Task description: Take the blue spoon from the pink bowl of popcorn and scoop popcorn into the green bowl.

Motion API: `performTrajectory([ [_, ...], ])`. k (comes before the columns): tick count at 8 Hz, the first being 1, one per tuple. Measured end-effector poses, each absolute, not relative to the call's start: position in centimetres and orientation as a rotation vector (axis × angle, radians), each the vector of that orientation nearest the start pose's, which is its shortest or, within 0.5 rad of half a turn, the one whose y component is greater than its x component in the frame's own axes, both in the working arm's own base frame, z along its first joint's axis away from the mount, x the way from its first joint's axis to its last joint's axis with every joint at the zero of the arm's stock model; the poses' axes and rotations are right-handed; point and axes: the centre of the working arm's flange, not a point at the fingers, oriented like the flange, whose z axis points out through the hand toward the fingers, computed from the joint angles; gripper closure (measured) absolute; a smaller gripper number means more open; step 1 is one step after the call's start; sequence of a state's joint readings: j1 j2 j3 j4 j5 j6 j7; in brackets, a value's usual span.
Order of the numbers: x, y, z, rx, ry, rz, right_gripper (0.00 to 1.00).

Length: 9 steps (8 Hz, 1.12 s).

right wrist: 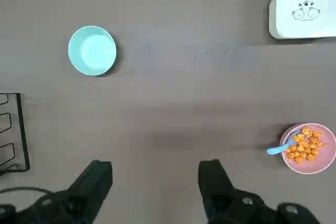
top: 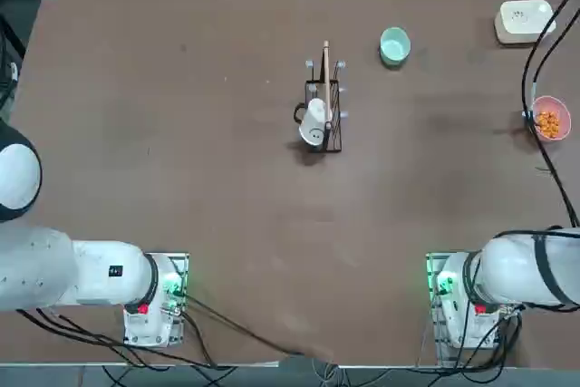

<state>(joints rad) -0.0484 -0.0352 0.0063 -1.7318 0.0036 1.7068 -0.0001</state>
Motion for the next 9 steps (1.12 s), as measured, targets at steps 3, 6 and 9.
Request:
performTrajectory([
  [3,55.1,-2.3,57.9,-3.138,0.067,-0.016,0.00],
  [6,54.9,-4.3,55.5,-3.170,0.106,0.149,0.00],
  [9,56.3,-7.5,47.0,-3.308,0.099,0.509,0.00],
])
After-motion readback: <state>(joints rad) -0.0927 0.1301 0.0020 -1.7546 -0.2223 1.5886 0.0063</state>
